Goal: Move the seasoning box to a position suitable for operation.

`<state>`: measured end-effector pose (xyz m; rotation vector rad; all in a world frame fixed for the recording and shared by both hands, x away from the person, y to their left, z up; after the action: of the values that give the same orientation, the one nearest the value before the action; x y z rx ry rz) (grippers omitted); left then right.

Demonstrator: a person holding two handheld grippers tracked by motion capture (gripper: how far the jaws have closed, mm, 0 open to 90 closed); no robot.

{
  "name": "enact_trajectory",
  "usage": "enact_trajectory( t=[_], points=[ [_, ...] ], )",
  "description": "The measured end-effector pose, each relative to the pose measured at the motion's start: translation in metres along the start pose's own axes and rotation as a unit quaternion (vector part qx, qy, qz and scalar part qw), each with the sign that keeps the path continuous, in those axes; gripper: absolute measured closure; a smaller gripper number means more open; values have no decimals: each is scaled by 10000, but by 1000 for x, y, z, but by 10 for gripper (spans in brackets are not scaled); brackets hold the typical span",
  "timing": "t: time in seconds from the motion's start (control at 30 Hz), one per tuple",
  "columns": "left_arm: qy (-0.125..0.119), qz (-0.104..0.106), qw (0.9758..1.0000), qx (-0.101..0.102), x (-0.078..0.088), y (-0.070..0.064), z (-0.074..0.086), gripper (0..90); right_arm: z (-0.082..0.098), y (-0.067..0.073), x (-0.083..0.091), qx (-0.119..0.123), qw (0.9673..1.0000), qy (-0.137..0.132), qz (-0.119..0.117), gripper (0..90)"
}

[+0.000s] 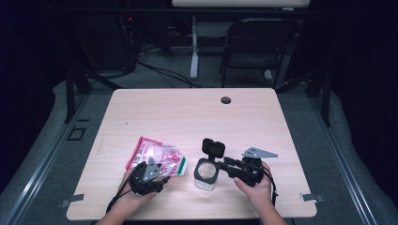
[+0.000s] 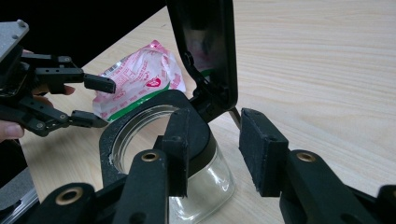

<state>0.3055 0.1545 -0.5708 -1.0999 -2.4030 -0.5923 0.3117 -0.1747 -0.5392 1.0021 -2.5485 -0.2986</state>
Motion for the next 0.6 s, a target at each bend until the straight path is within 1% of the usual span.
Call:
enact_trajectory(
  t=[0.13,0.33,0.43,0.5,0.6],
  points=[
    [-33,-58,10000,6,-2,1,-1,434,1,0,2,-20,10000,-12,20,632],
    [-61,-29,10000,67,-6,5,-3,430,2,-2,8,-53,9999,-45,85,629],
    [-40,-44,10000,22,-9,5,-4,430,3,-3,12,-78,9998,-103,119,628],
    [-47,-95,9999,-3,-12,4,-5,426,4,-3,14,-109,9997,-158,168,628],
    [16,-157,9998,-150,-15,3,-7,416,4,-4,19,-100,9996,-146,209,627]
  ],
)
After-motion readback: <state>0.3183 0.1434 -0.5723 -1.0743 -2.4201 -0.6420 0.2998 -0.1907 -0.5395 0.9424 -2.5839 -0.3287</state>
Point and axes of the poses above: each handheld gripper's, and its own axes: x roughly backward along the jaws, z roughly out of its underside, y roughly to its left, the point moved 2 cm from there along -x, roughly forward along the jaws, and after that the axes turned 12 degrees about -y, right-handed, at the moved point
